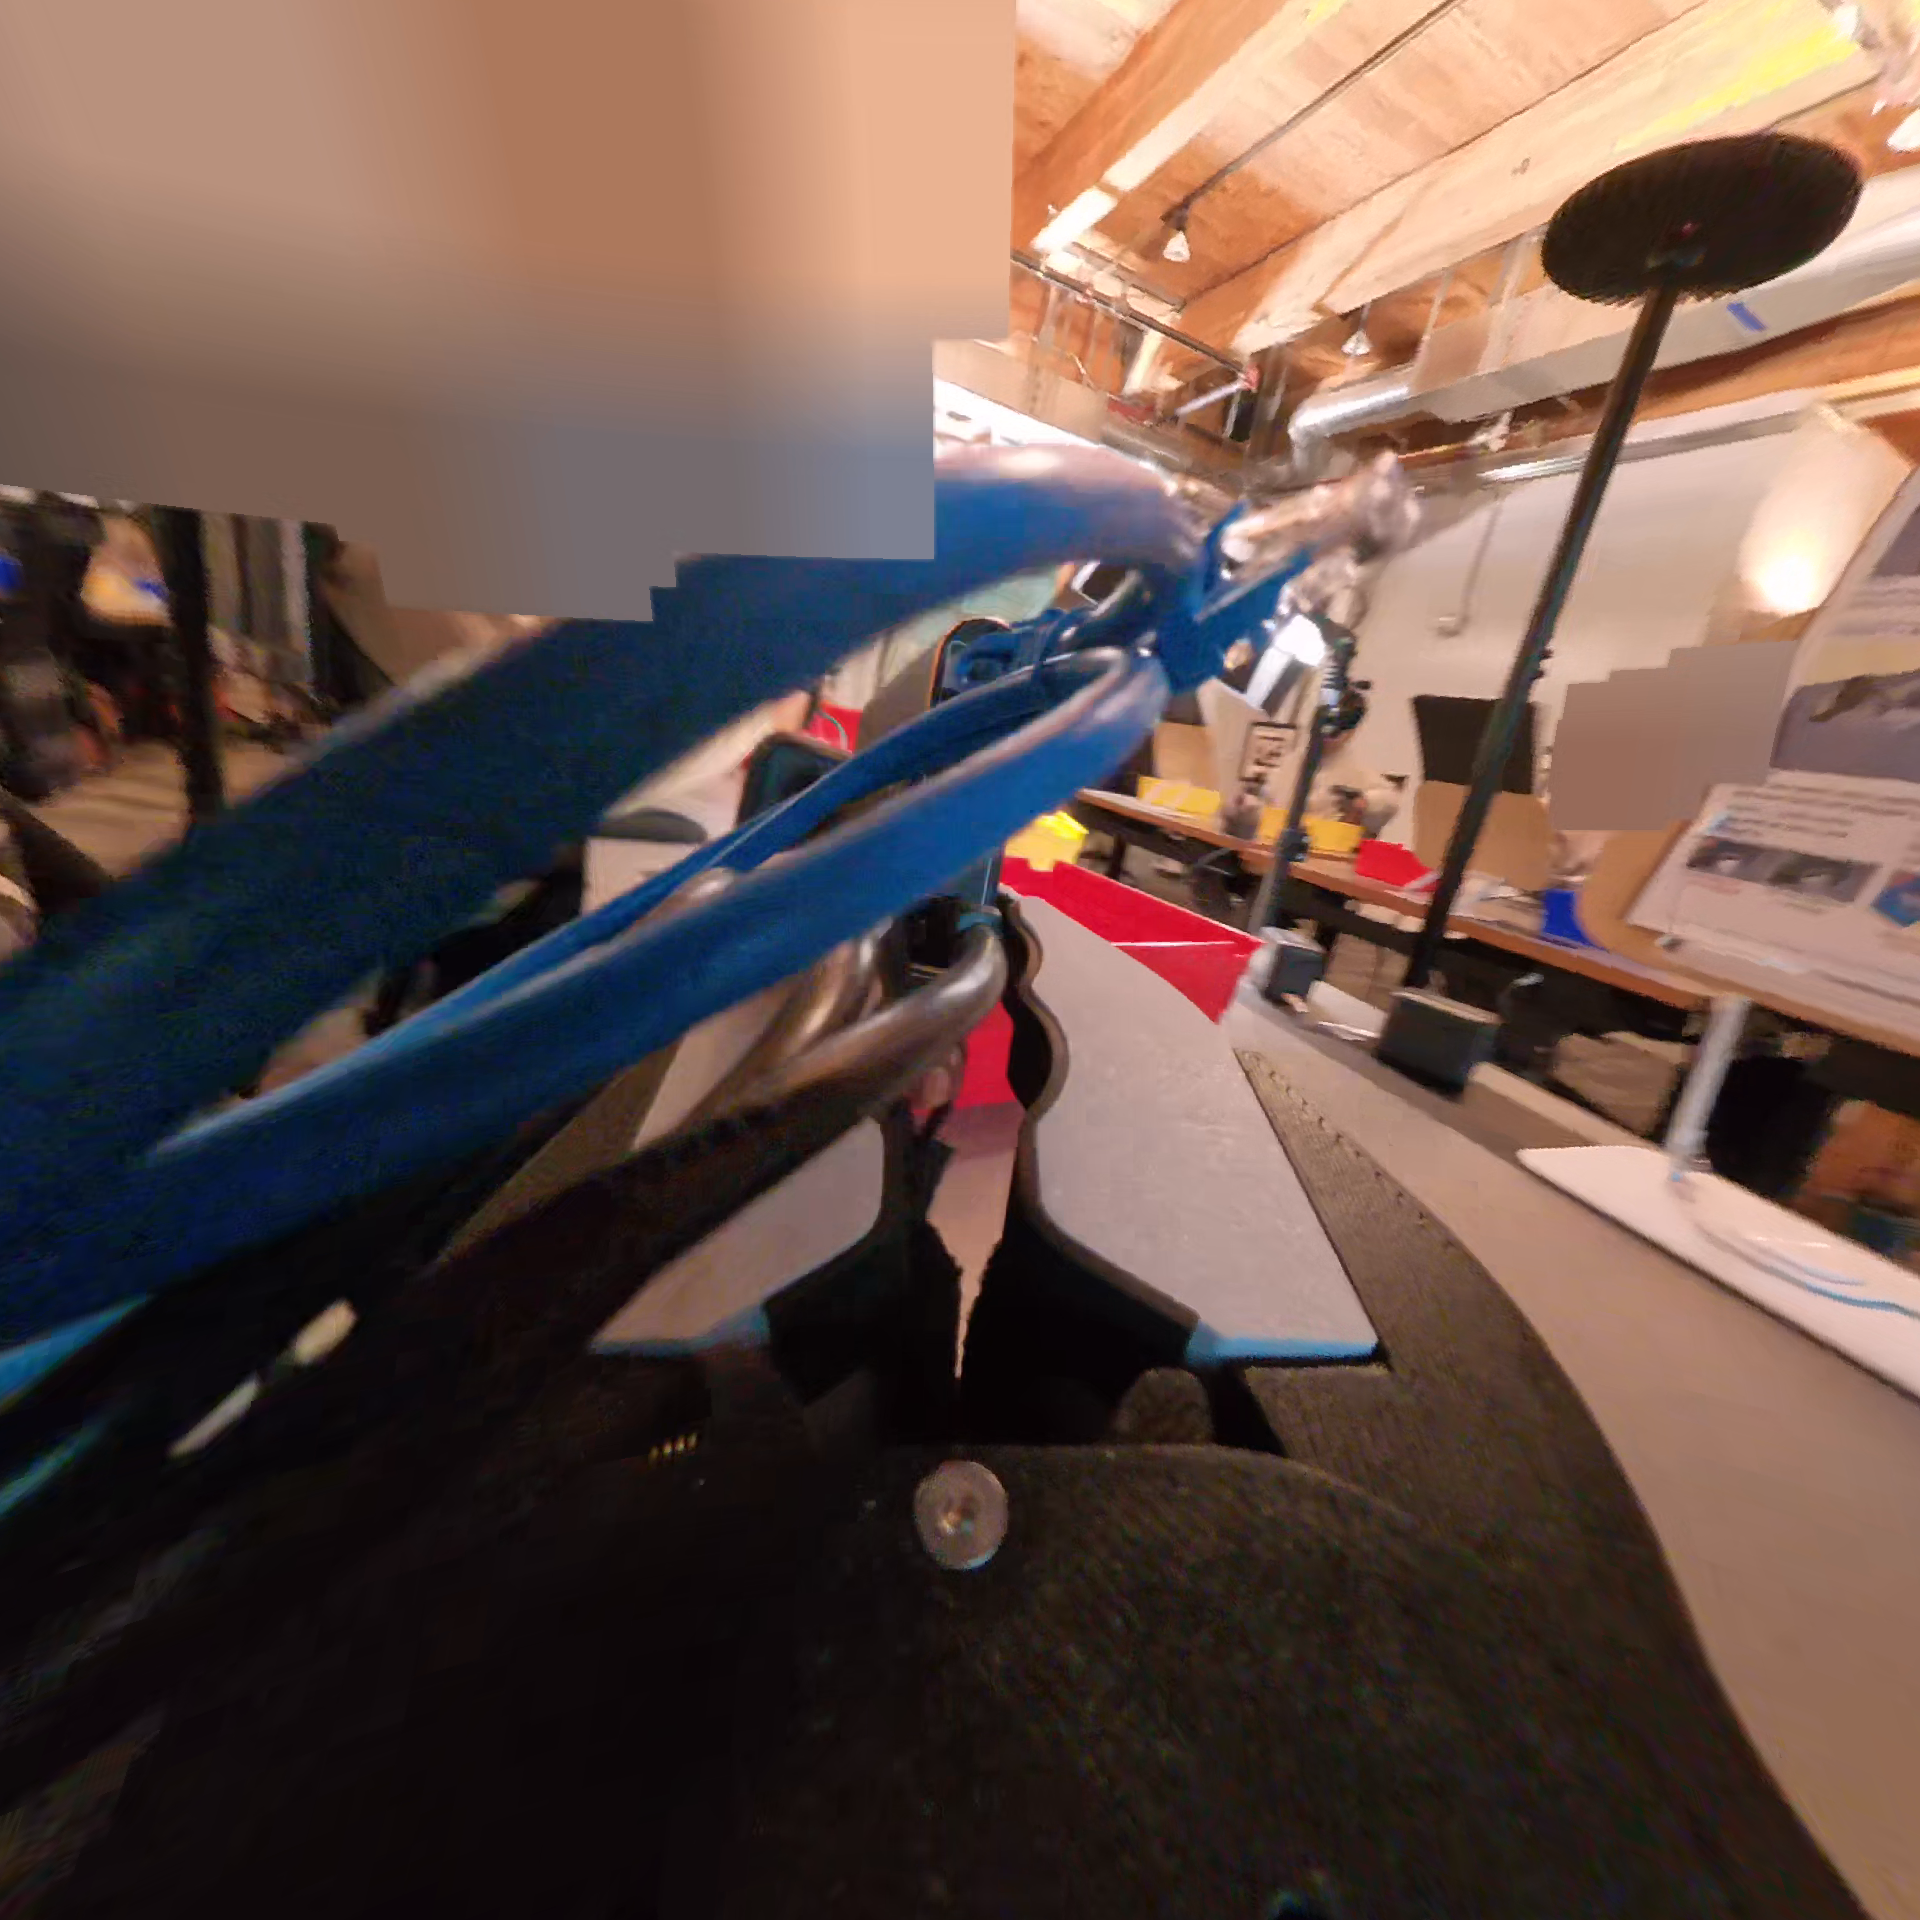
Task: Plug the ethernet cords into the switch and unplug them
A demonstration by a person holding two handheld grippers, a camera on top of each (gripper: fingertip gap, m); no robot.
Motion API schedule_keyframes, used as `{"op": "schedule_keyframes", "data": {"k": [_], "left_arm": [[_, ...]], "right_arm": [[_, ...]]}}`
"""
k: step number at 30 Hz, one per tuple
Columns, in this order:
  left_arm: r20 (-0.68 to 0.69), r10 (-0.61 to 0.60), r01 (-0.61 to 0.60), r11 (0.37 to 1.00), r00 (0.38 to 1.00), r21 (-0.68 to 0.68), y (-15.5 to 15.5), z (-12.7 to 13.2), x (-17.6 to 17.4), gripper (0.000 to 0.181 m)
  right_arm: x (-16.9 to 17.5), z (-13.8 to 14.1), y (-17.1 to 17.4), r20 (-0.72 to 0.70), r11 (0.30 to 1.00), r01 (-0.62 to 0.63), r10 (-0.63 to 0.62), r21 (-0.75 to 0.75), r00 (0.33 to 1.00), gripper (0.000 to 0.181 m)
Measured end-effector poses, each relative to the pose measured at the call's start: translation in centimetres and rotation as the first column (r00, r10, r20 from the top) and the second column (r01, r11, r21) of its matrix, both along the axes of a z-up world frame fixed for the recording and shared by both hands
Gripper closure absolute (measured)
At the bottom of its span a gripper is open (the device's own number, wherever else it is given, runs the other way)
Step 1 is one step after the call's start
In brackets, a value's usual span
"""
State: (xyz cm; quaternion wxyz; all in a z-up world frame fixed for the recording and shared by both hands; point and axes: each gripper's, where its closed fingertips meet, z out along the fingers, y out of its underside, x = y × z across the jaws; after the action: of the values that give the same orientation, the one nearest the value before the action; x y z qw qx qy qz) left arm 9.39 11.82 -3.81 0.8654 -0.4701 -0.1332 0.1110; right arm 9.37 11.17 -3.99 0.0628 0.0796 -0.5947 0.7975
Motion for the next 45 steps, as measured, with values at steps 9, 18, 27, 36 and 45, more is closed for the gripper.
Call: {"op": "schedule_keyframes", "data": {"k": [9, 18, 27, 36, 45], "left_arm": [[-0.027, -0.001, 0.001, 1.000, 1.000, 0.015, -0.1, 0.3, 0.4, 0.155], [-0.036, -0.001, 0.002, 1.000, 0.999, 0.016, 0.1, 0.4, 0.5, 0.155], [-0.042, -0.022, 0.023, 1.000, 0.999, 0.017, 0.2, 0.4, 0.7, 0.155], [-0.030, -0.001, 0.001, 1.000, 1.000, -0.005, 0.3, 0.1, 0.3, 0.155], [-0.037, 0.018, -0.020, 0.999, 0.999, -0.046, 0.8, -0.2, 0.3, 0.154]], "right_arm": [[0.3, 0.1, 0.0, 0.033, 0.999, -0.049, 0.049, 0.009, 0.998, 0.167], [0.3, 0.5, 0.2, 0.202, 0.985, -0.147, 0.162, -0.086, 0.966, 0.169], [0.6, 0.7, 0.2, -0.123, 0.994, 0.106, -0.103, 0.020, 0.987, 0.166], [0.2, 0.4, 0.4, -0.270, 0.975, 0.211, -0.185, 0.070, 0.945, 0.179], [0.1, 0.5, 0.8, 0.121, 0.995, -0.099, 0.098, 0.007, 0.988, 0.169]]}}
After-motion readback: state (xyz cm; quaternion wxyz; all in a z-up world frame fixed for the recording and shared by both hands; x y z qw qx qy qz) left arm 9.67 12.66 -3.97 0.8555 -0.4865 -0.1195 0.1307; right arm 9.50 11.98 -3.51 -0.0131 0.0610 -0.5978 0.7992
